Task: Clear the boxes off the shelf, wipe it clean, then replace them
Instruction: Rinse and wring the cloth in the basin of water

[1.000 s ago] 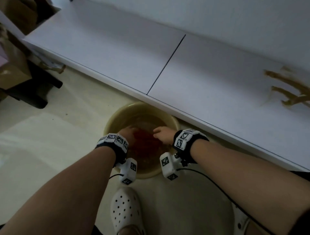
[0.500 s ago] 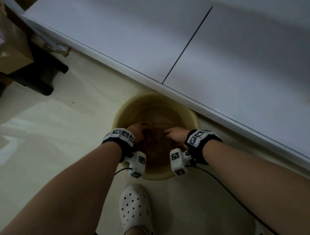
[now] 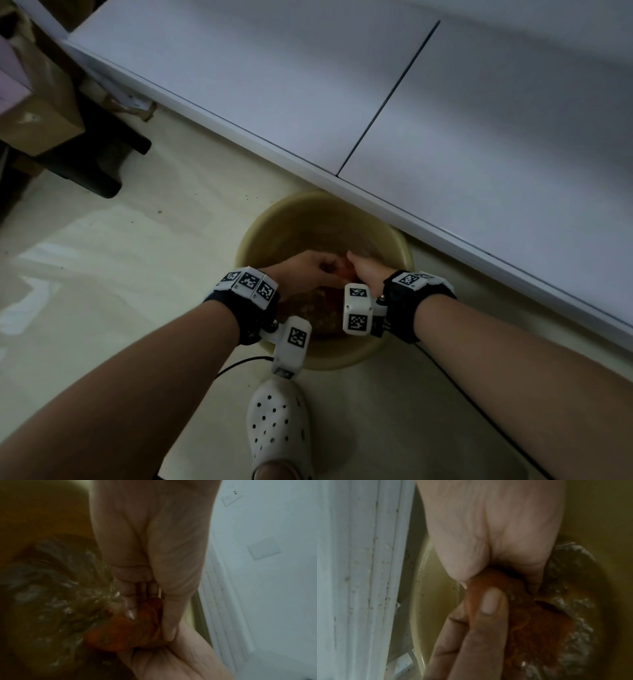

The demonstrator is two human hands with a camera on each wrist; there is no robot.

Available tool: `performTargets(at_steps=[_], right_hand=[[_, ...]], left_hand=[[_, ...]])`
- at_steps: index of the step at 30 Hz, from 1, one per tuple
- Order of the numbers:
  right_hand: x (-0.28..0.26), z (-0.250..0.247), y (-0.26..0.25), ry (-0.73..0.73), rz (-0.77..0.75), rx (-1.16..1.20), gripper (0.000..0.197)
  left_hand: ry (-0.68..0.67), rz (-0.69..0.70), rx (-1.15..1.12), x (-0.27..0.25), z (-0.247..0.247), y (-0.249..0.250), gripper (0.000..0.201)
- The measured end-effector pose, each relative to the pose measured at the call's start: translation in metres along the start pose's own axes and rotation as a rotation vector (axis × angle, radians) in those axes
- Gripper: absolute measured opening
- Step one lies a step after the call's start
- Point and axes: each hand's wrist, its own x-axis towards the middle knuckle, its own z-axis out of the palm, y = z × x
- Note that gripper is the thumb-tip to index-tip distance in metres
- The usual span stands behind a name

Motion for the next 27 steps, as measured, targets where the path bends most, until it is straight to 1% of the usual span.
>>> performTargets(at_steps=[1,2,4,8,10,12,13,14,16,18,19,20,22,23,24,25,26,27], right_hand=[[-0.002,-0.003,0.002,0.003,-0.003,-0.017,0.033],[-0.004,-0.004,0.003,-0.015,-0.006,-0.025,0.028],[-0.004,-0.005,0.009,-0.079,-0.022,-0.054,0.022],[-0.011,-0.002,0.010,-0.123,0.036,-0.040,0.018],[-0.014,-0.001,0.006,-0.148,0.014,0.021,0.023],[-0.016,0.000,-0.002,-0.135,-0.018,0.055,0.026],[-0.019,0.000,-0.006,-0.104,-0.044,0.042,0.024],[-0.018,-0.001,-0.008,-0.065,-0.079,0.021,0.024],[-0.018,-0.003,-0.011,0.003,-0.137,-0.123,0.030],[-0.015,-0.004,-0.011,0.041,-0.126,-0.325,0.036],[-0.017,-0.006,-0.011,0.047,-0.105,-0.387,0.038],[-0.017,-0.007,-0.010,0.050,-0.103,-0.413,0.040],[-0.017,-0.005,-0.008,0.027,-0.164,-0.425,0.041],[-0.015,-0.003,-0.005,0.004,-0.188,-0.446,0.042],[-0.014,-0.001,-0.002,-0.019,-0.206,-0.481,0.043],[-0.014,0.002,0.001,-0.046,-0.197,-0.514,0.044],[-0.012,0.004,0.004,-0.079,-0.181,-0.522,0.043],[-0.012,0.005,0.004,-0.107,-0.183,-0.515,0.042]], left_hand=[[0.006,0.024,0.014,-0.002,0.002,0.003,0.008],[0.024,0.043,0.062,-0.002,0.004,0.005,0.009],[0.057,0.061,0.209,-0.002,0.008,0.005,0.015],[0.105,0.124,0.378,-0.003,0.001,0.000,0.013],[0.212,0.148,0.449,-0.003,-0.010,-0.004,0.018],[0.336,0.162,0.490,-0.005,-0.022,-0.011,0.023],[0.365,0.175,0.534,-0.005,-0.027,-0.015,0.025],[0.367,0.179,0.596,-0.005,-0.030,-0.019,0.028],[0.303,0.115,0.697,-0.002,-0.031,-0.028,0.030],[0.226,0.010,0.752,0.002,-0.027,-0.035,0.026],[0.213,-0.022,0.763,0.006,-0.024,-0.037,0.026],[0.220,-0.032,0.768,0.010,-0.022,-0.038,0.029],[0.270,0.029,0.769,0.019,-0.016,-0.039,0.039],[0.271,0.069,0.785,0.023,-0.013,-0.040,0.044],[0.223,0.085,0.831,0.028,-0.009,-0.043,0.047],[0.143,0.073,0.892,0.031,-0.005,-0.045,0.050],[0.057,0.036,0.948,0.035,-0.001,-0.049,0.053],[0.001,-0.006,0.956,0.037,0.002,-0.052,0.054]])
